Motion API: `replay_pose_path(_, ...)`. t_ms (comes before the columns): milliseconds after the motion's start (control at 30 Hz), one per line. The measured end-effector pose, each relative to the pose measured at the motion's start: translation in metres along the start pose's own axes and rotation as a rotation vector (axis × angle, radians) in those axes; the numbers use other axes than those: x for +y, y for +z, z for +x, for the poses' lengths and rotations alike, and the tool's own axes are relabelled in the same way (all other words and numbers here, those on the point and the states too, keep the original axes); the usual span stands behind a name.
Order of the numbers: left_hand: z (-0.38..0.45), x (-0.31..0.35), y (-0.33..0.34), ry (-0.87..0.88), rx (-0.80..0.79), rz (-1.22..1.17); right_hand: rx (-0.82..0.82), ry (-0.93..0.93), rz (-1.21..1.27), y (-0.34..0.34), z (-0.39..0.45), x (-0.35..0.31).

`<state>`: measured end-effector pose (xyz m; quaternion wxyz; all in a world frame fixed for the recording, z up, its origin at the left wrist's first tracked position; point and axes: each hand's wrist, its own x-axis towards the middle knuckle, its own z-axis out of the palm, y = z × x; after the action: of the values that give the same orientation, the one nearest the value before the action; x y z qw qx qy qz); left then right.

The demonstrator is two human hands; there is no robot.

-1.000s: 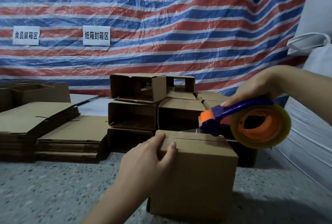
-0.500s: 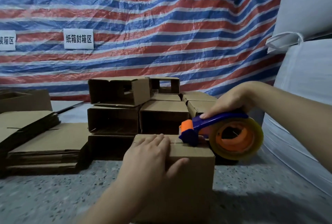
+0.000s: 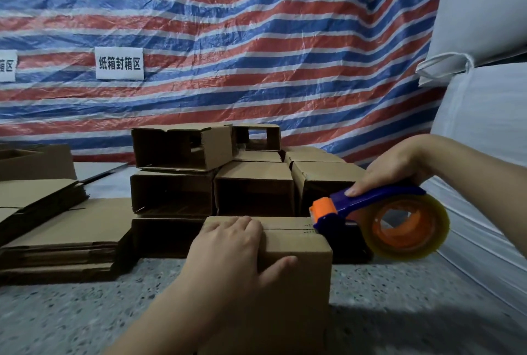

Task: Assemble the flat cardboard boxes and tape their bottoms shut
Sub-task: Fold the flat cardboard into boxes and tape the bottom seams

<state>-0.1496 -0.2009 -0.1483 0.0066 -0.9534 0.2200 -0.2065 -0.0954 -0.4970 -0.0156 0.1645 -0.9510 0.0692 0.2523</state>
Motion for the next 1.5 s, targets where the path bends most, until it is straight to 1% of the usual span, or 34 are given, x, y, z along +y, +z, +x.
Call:
replay_pose_path(67,0.012,0.007,-0.006,-0.014,-0.042,-0.002,-0.027,-0.006,-0.063,0.001,0.001,0.001)
replay_pose_path(100,0.018,0.013,-0.006,-0.001,-0.054,-0.026,-0.023,-0.01,-0.054,0.002,0.002,0.001)
replay_pose_path(233,0.032,0.038,0.003,0.165,-0.11,-0.15,-0.012,-0.005,-0.012,0.004,0.003,0.005)
replay_pose_path(367,0.036,0.039,0.021,0.181,-0.048,-0.074,-0.043,-0.017,0.054,-0.001,0.002,0.013)
replay_pose_path(500,0.036,0.037,0.023,0.202,-0.014,-0.081,-0.038,0.021,0.063,-0.025,-0.014,0.03)
replay_pose_path(533,0.036,0.038,0.024,0.202,-0.006,-0.083,-0.034,0.045,0.02,-0.026,-0.017,0.032)
replay_pose_path(633,0.036,0.038,0.024,0.21,0.028,-0.087,-0.058,0.135,-0.22,-0.013,-0.013,0.015)
replay_pose_path(700,0.035,0.038,0.023,0.225,0.042,-0.091,-0.027,0.177,-0.34,0.005,0.003,-0.004)
replay_pose_path(767,0.033,0.039,0.021,0.239,0.058,-0.092,0.005,0.238,-0.519,0.025,0.021,-0.015)
replay_pose_path(833,0.031,0.04,0.018,0.246,0.061,-0.102,0.048,0.296,-0.631,0.046,0.036,-0.008)
replay_pose_path(900,0.03,0.04,0.017,0.245,0.065,-0.102,0.155,0.27,-0.61,0.066,0.049,0.01)
replay_pose_path(1033,0.03,0.041,0.018,0.237,0.069,-0.106,0.592,0.079,-0.45,0.108,0.07,0.039)
replay_pose_path(1100,0.03,0.041,0.019,0.237,0.071,-0.113,0.742,0.024,-0.376,0.13,0.081,0.049)
replay_pose_path(1167,0.031,0.04,0.02,0.237,0.063,-0.115,0.788,0.009,-0.321,0.151,0.09,0.054)
replay_pose_path(1333,0.032,0.04,0.018,0.229,0.038,-0.105,0.77,-0.044,-0.319,0.196,0.102,0.057)
replay_pose_path(1433,0.031,0.04,0.017,0.233,0.036,-0.107,0.753,0.036,-0.31,0.189,0.088,0.044)
replay_pose_path(1467,0.03,0.041,0.016,0.233,0.036,-0.109,0.788,0.028,-0.256,0.182,0.081,0.038)
replay_pose_path(1500,0.03,0.04,0.016,0.232,0.038,-0.109,0.846,-0.034,-0.147,0.174,0.073,0.03)
